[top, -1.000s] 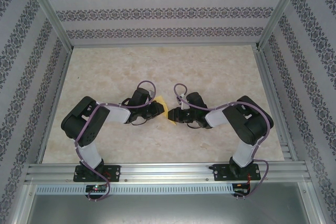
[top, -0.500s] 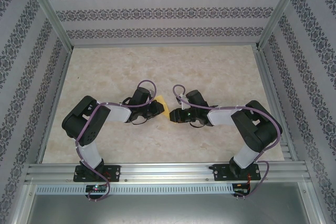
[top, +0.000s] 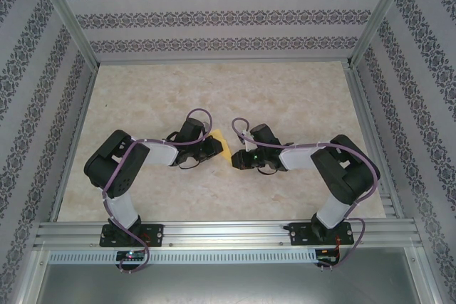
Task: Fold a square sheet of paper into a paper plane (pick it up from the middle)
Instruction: Fold the wing for the fifth time at the center of the table.
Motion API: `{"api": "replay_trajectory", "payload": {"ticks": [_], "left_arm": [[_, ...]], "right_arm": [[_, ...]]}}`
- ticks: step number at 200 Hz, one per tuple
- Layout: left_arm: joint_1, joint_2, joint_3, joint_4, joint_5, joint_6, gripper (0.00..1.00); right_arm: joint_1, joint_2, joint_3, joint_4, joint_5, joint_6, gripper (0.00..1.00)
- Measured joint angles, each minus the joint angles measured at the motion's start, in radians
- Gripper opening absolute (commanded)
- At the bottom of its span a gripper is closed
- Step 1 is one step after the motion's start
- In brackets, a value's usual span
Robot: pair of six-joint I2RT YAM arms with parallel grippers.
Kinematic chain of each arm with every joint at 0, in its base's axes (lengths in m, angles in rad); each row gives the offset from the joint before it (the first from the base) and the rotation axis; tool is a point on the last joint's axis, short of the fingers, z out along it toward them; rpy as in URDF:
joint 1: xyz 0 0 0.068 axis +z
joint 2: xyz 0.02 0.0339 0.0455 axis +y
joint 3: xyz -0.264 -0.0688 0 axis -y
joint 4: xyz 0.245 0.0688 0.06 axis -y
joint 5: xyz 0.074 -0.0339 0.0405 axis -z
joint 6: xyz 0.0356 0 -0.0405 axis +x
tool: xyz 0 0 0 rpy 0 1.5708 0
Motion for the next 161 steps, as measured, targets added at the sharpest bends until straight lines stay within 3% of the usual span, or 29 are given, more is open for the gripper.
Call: {"api": "replay_trajectory", "payload": {"ticks": [61,161], "left_arm": [[0.000,-0.001,0.006,-0.004,0.008,0.022,0.20],[-0.061,-0.024,0.005,0.015,0.033,0.045,0.19]], "right_arm": [[-0.012,0.011,0.001,0.026,-0.043,0.051,0.01],[-0.048,0.051,-0.001,0.110,-0.137,0.187,0.02]]}}
